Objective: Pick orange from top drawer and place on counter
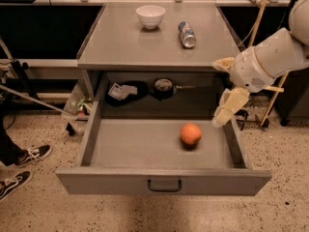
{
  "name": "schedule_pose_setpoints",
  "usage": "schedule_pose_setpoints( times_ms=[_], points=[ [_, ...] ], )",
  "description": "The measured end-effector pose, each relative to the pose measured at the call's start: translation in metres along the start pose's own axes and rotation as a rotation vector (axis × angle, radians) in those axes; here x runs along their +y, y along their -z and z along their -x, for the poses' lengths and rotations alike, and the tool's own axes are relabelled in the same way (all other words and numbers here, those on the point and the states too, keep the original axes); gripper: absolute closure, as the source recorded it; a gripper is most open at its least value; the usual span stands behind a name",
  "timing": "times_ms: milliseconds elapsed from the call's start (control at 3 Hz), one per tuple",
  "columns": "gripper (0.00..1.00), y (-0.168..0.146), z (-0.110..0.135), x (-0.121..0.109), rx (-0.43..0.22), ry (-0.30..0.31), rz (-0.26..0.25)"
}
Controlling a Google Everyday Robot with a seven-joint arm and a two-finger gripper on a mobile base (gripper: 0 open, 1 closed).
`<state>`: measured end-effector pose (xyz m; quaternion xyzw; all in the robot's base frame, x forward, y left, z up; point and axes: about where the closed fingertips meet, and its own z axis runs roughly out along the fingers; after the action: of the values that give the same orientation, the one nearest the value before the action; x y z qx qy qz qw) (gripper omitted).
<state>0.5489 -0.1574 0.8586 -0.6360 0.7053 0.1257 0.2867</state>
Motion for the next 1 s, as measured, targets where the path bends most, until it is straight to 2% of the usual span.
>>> schedule_pose_setpoints(
  times_ms=[333, 667, 1000],
  points=[
    [0.00, 0.001, 0.006, -0.002, -0.021, 0.006, -0.001],
    [0.00, -0.016, -0.015, 0.002, -0.013, -0.080, -0.016],
    [0.00, -0.048, -0.051, -0.002, 0.050, -0.194, -0.087]
  ],
)
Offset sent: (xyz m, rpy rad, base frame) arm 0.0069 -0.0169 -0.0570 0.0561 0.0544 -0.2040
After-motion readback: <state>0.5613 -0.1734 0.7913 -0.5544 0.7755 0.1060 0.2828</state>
